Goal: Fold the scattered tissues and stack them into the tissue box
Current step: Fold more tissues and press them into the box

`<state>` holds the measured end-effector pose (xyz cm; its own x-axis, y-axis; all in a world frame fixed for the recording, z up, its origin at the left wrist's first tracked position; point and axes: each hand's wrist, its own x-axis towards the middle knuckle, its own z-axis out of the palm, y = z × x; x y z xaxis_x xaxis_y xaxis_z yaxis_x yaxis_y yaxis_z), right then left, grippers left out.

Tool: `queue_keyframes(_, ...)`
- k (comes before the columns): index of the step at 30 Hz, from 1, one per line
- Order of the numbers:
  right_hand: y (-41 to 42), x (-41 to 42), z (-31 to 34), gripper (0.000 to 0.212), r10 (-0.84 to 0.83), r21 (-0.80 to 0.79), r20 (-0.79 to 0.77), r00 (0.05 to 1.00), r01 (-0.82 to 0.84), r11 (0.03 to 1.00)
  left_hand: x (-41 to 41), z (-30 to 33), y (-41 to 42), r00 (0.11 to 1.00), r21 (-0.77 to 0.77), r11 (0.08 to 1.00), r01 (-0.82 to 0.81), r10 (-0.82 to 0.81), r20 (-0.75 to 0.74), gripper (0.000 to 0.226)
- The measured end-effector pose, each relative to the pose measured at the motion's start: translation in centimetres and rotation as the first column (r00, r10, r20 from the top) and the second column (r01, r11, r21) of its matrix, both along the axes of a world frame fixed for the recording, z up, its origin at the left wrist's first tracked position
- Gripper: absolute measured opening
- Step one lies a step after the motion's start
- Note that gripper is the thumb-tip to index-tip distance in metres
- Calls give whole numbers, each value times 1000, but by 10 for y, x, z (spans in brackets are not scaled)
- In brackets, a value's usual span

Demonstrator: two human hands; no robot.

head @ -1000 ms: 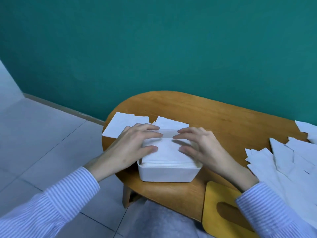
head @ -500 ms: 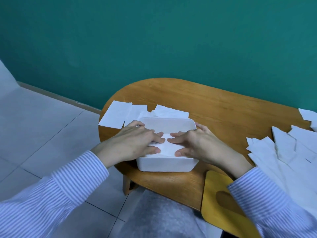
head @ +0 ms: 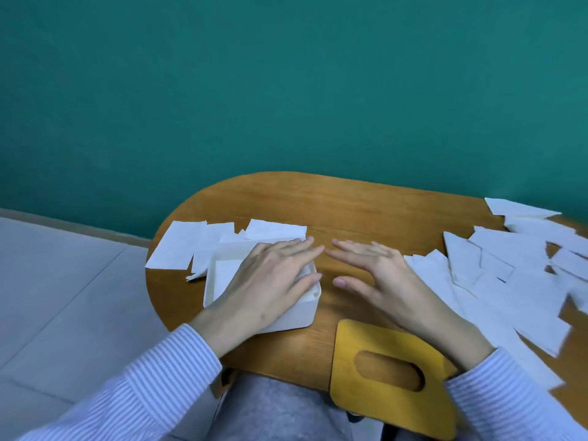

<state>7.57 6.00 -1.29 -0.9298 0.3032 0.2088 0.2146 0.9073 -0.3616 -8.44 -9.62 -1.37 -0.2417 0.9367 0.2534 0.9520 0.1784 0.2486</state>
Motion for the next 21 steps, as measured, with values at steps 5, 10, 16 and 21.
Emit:
queue_keyframes(5,22,72,-2,45,-166,-50,-49,985,164,985,55,-5,45,996,61,995,81,-79,-43,50)
queue_keyframes(10,36,140,-22,35,-381,-78,-32,924,377,923,105,-25,89,977,23,981,192,-189,-95,45)
queue_keyframes(16,54,192,-62,38,-515,-39,134,847,524,851,142,-60,135,940,-117,935,336,-341,-28,45)
queue_keyframes(21,65,212,-98,49,-462,-14,168,871,471,882,151,-83,158,895,-264,862,434,-447,11,55)
